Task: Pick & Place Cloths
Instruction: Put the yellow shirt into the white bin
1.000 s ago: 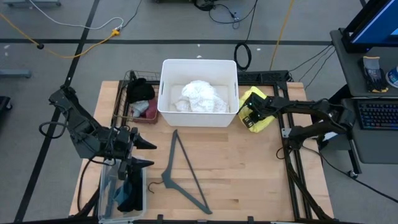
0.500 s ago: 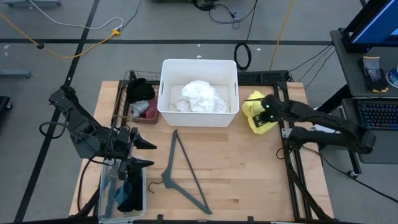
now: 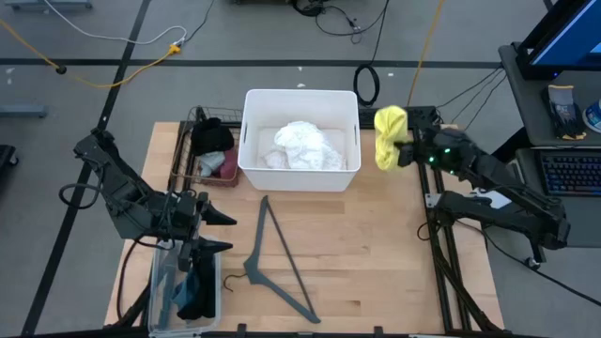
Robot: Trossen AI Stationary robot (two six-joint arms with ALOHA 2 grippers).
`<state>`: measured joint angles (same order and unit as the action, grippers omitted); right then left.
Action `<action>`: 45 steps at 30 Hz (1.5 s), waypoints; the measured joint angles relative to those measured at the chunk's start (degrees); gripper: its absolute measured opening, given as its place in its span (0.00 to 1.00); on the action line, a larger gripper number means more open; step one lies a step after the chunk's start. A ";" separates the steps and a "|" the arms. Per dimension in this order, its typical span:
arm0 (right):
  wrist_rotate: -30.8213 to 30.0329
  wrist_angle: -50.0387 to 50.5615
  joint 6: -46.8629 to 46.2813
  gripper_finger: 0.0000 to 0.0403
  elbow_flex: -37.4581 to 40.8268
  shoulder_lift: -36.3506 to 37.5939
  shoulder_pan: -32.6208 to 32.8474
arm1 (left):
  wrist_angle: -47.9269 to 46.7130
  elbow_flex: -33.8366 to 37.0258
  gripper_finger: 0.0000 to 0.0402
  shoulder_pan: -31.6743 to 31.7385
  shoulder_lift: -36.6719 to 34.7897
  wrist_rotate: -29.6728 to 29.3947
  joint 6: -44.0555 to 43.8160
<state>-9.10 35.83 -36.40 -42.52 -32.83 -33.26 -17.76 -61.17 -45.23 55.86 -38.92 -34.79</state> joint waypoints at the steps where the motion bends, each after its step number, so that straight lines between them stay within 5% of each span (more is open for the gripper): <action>1: -0.09 -1.58 0.87 0.08 -1.22 0.21 0.00 | 0.02 0.00 0.77 0.00 0.00 0.00 0.00; 14: 0.34 -12.50 12.71 0.08 -21.46 -5.48 0.00 | 0.02 0.00 0.77 0.00 0.00 -0.02 2.67; 21: 6.94 -14.88 15.06 0.08 -30.20 -13.63 0.00 | 0.00 0.00 0.77 -0.01 0.00 -0.39 4.30; 27: 14.99 -21.52 14.62 0.08 -31.80 -21.65 0.76 | -2.69 0.00 0.77 -0.02 0.00 -6.88 4.11; 34: 15.38 -28.78 14.62 0.08 -31.87 -29.54 5.84 | -10.78 0.00 0.77 -0.02 -0.04 -13.37 -1.66; 45: 15.17 -38.18 14.58 0.08 -31.89 -36.63 13.18 | -16.30 0.00 0.77 -0.02 -0.07 -15.34 -3.38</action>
<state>6.07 -2.35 -21.82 -74.41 -69.46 -20.08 -34.06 -61.17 -45.25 55.79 -54.26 -38.17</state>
